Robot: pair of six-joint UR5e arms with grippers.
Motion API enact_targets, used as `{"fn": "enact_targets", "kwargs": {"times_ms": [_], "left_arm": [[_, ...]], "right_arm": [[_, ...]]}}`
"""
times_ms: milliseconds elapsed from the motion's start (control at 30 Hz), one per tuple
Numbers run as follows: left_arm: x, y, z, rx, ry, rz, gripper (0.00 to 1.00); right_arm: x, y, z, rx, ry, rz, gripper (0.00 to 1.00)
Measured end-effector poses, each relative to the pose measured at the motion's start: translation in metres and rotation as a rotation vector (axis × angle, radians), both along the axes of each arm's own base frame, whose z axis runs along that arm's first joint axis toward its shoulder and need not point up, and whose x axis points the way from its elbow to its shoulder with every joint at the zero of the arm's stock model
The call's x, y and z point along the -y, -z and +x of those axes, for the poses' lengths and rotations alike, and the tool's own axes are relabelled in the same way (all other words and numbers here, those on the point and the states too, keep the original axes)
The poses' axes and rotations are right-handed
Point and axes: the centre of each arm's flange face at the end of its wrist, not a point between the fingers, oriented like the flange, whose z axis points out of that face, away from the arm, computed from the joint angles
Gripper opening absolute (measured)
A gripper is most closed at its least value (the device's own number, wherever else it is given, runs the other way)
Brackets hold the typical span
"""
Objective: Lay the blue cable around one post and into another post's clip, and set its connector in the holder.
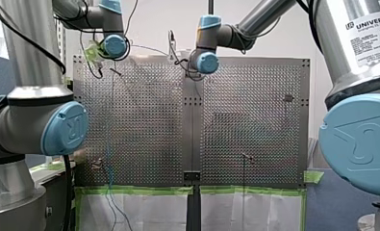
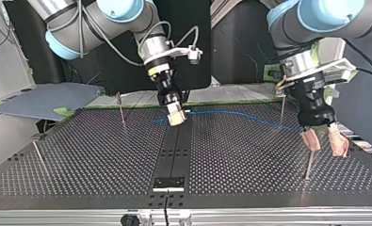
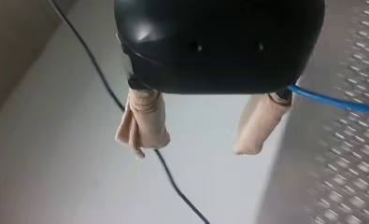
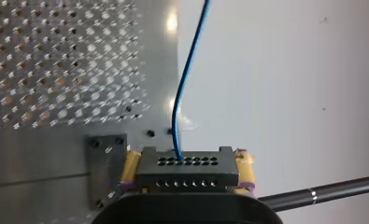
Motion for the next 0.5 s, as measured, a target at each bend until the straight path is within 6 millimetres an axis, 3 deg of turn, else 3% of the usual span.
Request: {"fn": "enact_targets", "kwargs": {"times_ms": [233,500], "left_arm": [[-0.02,0.018,0.019,-0.087,0.0,0.016,1.0],[-0.042,0.008,0.021,-0.09,0.01,-0.014,1.0]], "right_arm": [[-0.003,-0.005,0.014,0.01,-0.02,-0.009,0.0],[0.0,0.015,0.031,-0.016,-0.032,0.008,0.0]]}}
